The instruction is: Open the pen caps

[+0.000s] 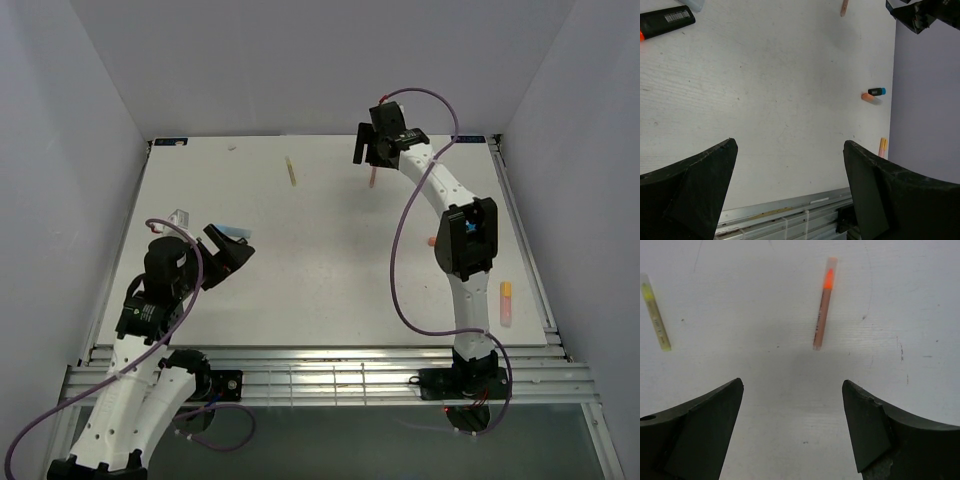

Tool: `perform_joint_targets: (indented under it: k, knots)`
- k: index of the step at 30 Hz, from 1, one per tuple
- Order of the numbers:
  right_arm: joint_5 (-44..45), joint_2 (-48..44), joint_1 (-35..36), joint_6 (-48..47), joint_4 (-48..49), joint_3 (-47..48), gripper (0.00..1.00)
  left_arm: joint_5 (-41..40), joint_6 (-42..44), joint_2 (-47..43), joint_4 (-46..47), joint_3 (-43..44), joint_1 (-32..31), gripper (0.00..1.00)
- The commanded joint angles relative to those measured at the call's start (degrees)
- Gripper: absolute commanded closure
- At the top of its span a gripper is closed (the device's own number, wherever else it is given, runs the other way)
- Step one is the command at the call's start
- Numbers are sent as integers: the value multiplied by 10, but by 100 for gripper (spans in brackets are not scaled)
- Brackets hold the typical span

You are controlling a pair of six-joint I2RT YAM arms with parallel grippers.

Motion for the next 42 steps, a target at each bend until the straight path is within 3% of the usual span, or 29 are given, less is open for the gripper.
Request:
perform_joint_targets:
  k: [1, 2, 5, 22, 29, 36, 37, 42]
  knots:
    - [30, 49, -8, -27, 8, 54, 16, 18, -3, -14, 19, -10, 3, 2]
    - [29, 58, -10, -28, 14, 56, 22, 15, -3, -15, 18, -13, 3, 2]
    - [40, 81, -10, -34, 42, 48, 29, 13, -2, -21, 19, -15, 4, 2]
    - [47, 179, -10, -31, 88, 65, 40, 24, -4, -26, 35, -27, 3, 2]
    - [37, 204, -11, -31, 88, 84, 52, 23, -4, -30, 36, -39, 4, 2]
    - [39, 221, -17, -17, 84, 82, 53, 25, 0, -29, 41, -44, 4, 2]
    - [40, 223, -19, -16, 83, 82, 56, 24, 1, -29, 41, -45, 4, 2]
    - [37, 234, -29, -16, 73, 103, 92, 24, 1, -26, 44, -50, 4, 2]
